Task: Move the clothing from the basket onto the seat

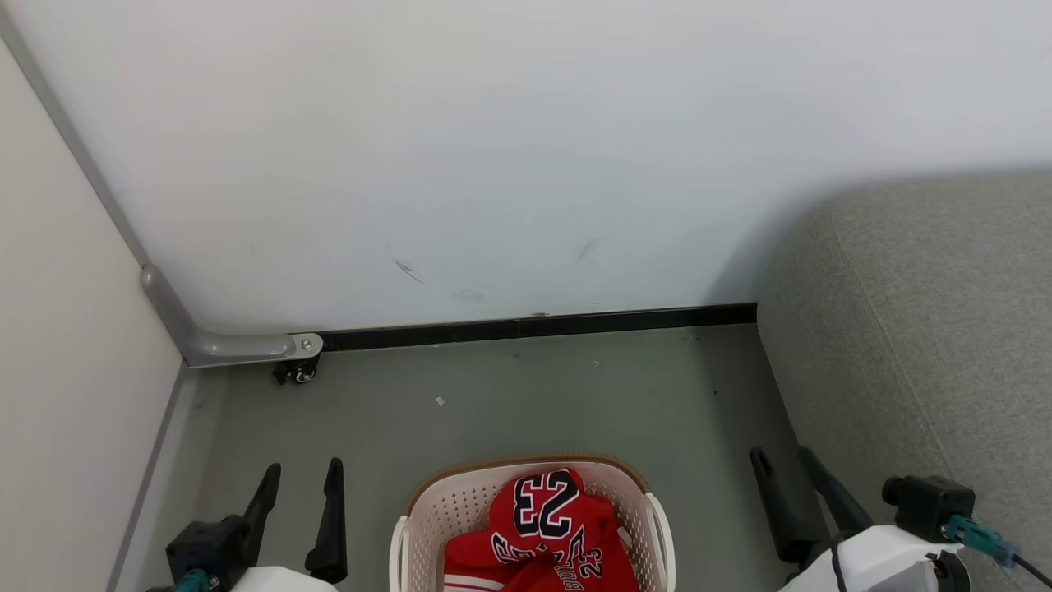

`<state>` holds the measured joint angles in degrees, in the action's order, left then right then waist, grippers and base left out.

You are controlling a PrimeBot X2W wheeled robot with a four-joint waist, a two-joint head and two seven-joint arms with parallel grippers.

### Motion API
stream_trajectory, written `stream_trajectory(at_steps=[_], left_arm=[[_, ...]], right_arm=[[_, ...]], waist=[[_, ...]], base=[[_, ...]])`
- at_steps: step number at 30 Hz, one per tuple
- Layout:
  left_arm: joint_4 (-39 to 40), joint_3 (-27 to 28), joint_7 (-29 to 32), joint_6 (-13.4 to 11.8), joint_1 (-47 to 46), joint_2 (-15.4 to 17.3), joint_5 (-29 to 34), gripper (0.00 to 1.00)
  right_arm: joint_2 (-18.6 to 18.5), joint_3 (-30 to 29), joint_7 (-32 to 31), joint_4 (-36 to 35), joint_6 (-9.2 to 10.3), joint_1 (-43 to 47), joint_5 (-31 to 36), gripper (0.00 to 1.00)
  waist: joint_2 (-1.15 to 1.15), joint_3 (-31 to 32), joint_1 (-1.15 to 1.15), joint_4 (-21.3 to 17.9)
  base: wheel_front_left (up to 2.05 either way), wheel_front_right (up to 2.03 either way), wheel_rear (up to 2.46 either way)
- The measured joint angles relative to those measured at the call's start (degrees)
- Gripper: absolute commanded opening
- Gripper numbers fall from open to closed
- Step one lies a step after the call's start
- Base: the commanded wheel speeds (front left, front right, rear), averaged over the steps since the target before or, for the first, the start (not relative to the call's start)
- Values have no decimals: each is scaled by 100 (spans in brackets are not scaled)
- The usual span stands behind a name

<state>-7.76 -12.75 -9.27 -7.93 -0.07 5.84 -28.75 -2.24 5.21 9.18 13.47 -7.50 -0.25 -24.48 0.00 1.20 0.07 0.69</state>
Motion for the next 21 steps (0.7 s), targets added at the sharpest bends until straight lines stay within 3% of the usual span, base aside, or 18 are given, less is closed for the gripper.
stream_trajectory(at_steps=[21], left_arm=[[-86,-208,-454,-355,58,23,1328,100]], right_arm=[[-5,281,454,-141,0,2,1752,100]], waist=[[0,-6,-3,-21]], base=[[0,0,0]])
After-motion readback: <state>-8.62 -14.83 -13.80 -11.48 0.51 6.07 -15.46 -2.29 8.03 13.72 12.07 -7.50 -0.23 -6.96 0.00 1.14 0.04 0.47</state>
